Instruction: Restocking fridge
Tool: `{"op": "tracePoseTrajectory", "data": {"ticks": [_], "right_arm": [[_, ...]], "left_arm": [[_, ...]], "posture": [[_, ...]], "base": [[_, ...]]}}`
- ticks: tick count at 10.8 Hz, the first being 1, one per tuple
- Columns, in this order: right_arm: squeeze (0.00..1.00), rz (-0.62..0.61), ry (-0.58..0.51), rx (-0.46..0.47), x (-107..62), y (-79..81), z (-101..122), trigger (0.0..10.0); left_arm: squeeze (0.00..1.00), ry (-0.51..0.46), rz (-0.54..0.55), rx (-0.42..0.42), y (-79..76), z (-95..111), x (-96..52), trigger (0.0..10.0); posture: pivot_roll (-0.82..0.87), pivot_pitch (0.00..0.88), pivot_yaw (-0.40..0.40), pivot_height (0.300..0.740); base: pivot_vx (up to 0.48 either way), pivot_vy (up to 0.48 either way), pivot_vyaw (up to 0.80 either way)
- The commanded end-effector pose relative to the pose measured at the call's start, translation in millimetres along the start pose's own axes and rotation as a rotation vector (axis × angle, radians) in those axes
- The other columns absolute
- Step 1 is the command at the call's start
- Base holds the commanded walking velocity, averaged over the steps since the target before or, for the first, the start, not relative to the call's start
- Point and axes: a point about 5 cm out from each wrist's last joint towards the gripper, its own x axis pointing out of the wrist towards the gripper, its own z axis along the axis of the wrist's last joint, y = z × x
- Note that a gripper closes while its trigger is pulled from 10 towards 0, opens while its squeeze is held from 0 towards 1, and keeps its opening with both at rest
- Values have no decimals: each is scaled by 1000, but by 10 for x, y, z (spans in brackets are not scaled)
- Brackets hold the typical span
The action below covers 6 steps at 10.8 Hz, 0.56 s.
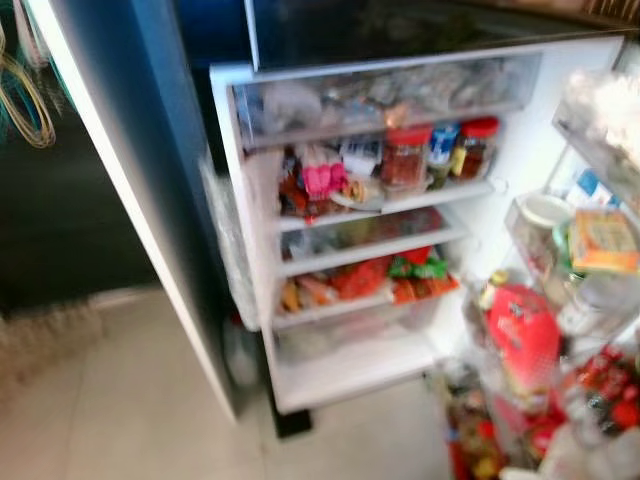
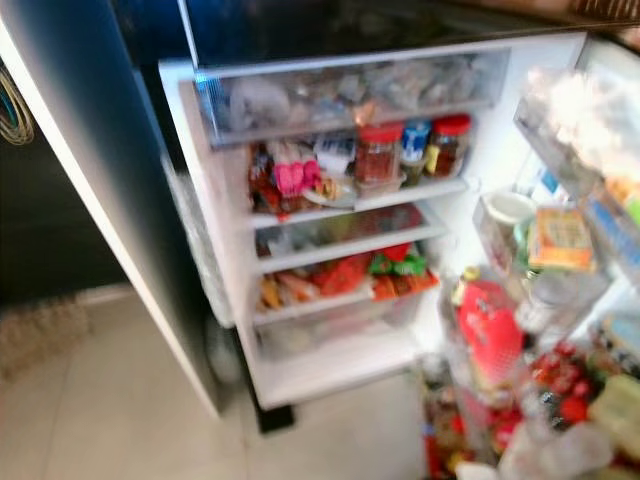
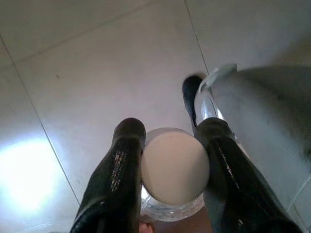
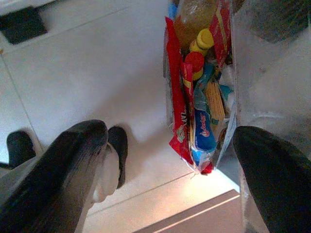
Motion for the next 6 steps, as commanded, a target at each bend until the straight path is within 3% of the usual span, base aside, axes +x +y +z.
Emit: {"op": "tracePoseTrajectory", "data": {"ticks": [1,6], "right_arm": [[0,-9,4,6,-8,-34,-18,10000],[0,-8,4,6,-8,-34,-17,10000]], "left_arm": [[0,8,-2,4,4,-21,-3,10000],[0,8,-1,4,5,-21,-3,10000]], "posture": [[2,0,13,740],[1,0,15,740]], "base": [[0,-277,0],[0,-278,0]]}}
